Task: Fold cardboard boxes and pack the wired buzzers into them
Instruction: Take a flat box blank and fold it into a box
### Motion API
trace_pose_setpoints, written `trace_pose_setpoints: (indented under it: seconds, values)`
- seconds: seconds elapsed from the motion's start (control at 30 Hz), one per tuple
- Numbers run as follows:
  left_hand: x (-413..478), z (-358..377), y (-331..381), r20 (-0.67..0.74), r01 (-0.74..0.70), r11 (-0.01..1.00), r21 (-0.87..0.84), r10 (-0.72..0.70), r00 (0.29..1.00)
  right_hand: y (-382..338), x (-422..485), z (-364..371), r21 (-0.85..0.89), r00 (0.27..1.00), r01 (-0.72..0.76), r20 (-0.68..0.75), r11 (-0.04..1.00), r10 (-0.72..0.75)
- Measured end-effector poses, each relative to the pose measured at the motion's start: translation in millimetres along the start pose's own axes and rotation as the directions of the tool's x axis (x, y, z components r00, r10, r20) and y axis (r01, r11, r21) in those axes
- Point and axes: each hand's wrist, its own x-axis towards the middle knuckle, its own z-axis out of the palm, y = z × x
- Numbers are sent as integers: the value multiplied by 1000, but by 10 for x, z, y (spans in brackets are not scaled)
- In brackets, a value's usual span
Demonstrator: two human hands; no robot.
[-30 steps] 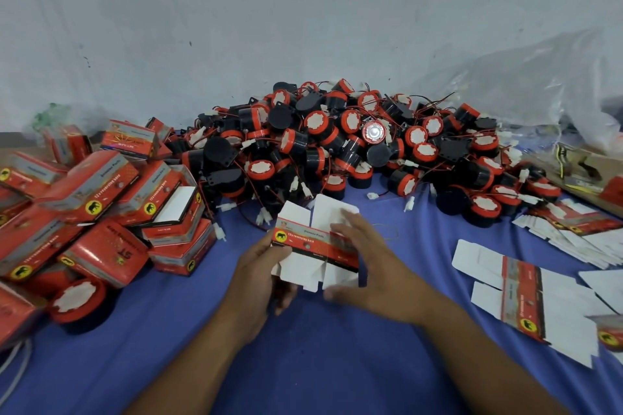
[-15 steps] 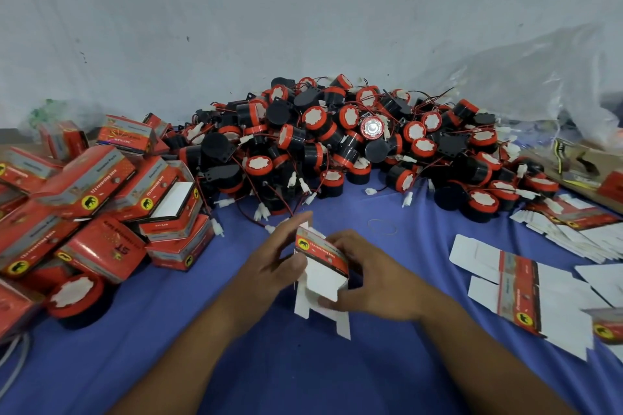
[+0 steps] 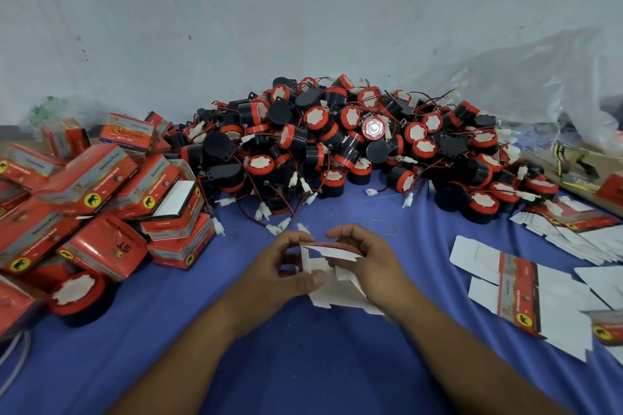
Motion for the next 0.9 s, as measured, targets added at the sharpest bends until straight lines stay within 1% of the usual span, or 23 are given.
trace_pose_setpoints:
  seconds: [0.03, 0.1, 0.17, 0.23, 0.3, 0.37, 0.4, 0.47, 0.57, 0.63, 0.7, 0.73, 0.8, 0.83, 0.87, 0.9]
  values:
    - [7, -3, 4, 21, 16, 1000, 10, -16, 1000, -9, -1, -1, 28, 1000, -1, -13, 1000, 2]
    - [20, 18, 5, 64, 38, 998, 41, -41, 997, -27, 4, -20, 31, 999, 21, -38, 999, -20]
    - [34, 62, -1, 71, 32, 998, 55, -36, 997, -38, -5, -53, 11, 999, 42, -1, 999, -42]
    - [49, 82, -4, 3, 24, 995, 92, -24, 1000, -60, -32, -91, 29, 991, 42, 124, 999, -45]
    - [49, 46, -14, -49, 33, 993, 117, -28, 998, -78, -55, -129, 81, 962, 21, 270, 996, -42]
    - [48, 9, -20, -52, 47, 995, 90, -43, 998, -83, -60, -143, 131, 941, 5, 334, 991, -49]
    - [48, 0, -21, -49, 51, 995, 84, -47, 998, -85, -55, -133, 151, 943, 5, 327, 989, -54]
    - [19, 14, -35, -33, 19, 996, 90, -16, 999, -83, -48, -92, 187, 962, 10, 266, 982, -61]
    - [-9, 92, -40, 24, -40, 998, 48, 38, 999, -83, -30, -45, 261, 992, 1, 121, 965, -34]
    - [36, 151, -1, 32, -98, 992, 84, 95, 995, -77, -8, -43, 312, 999, -24, 27, 950, 17]
    - [88, 154, 46, -9, -104, 990, 91, 105, 994, -64, 16, -50, 366, 999, -33, -8, 930, 38]
    - [104, 138, 37, -2, -111, 989, 99, 112, 994, -68, 22, -50, 383, 999, -31, -16, 923, 40]
    - [63, 118, -1, 93, -169, 973, 157, 156, 983, -79, 23, -36, 390, 998, -25, -37, 921, 42]
    - [31, 118, -13, 113, -198, 967, 161, 182, 977, -75, 18, -25, 388, 998, -20, -48, 921, 42]
    - [1, 117, -34, 90, -216, 965, 151, 204, 975, -64, 14, -13, 383, 998, -12, -53, 924, 35]
    - [12, 130, -52, 25, -223, 965, 137, 222, 975, -47, 6, -2, 354, 998, 8, -55, 935, 12]
